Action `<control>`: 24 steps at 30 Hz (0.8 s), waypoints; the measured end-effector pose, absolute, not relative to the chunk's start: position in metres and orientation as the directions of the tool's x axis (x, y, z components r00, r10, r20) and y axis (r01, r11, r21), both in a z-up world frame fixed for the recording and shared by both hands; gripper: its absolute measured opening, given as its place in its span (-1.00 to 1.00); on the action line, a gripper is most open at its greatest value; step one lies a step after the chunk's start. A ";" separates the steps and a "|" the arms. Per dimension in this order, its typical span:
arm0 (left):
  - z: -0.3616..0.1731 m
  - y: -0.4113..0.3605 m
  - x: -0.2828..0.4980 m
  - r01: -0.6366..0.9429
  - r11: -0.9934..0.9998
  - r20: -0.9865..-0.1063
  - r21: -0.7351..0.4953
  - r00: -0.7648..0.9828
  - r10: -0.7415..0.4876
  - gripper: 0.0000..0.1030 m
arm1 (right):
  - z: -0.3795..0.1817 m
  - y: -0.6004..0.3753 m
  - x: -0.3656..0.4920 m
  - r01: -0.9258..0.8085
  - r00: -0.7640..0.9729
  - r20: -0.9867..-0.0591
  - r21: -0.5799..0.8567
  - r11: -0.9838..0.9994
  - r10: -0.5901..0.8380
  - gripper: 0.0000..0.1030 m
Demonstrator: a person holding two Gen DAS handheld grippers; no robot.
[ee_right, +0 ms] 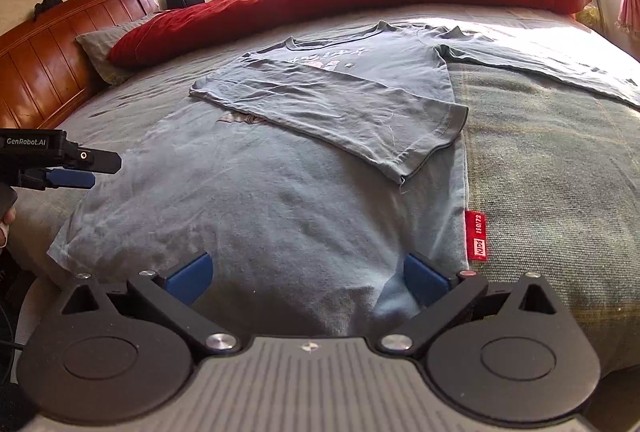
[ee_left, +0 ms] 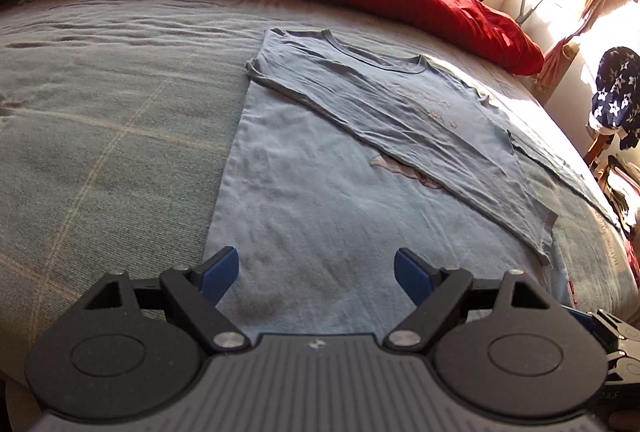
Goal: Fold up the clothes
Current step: 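Lift both open grippers back above the folded shirt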
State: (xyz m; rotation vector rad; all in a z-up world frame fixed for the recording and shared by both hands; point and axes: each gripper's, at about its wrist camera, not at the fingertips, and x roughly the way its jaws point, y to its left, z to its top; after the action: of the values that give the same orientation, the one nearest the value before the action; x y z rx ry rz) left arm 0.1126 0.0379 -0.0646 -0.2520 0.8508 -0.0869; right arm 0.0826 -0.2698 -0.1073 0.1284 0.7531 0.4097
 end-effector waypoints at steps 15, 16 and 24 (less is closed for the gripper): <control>-0.060 0.048 0.087 0.051 0.951 -0.750 -0.305 0.603 -0.273 0.65 | -0.109 -0.258 0.082 -0.305 0.666 -0.660 0.186 0.934 0.348 1.00; -0.065 0.049 0.086 0.037 0.954 -0.765 -0.297 0.588 -0.261 0.65 | -0.109 -0.257 0.082 -0.305 0.667 -0.661 0.180 0.935 0.344 1.00; -0.065 0.048 0.075 0.021 0.966 -0.781 -0.259 0.584 -0.222 0.65 | -0.111 -0.256 0.083 -0.312 0.663 -0.664 0.174 0.934 0.345 1.00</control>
State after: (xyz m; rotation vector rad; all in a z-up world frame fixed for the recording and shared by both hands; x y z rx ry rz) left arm 0.0747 0.0479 -0.0650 -0.2319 0.9385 -0.1431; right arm 0.0827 -0.2563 -0.1114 0.0469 0.7599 0.3712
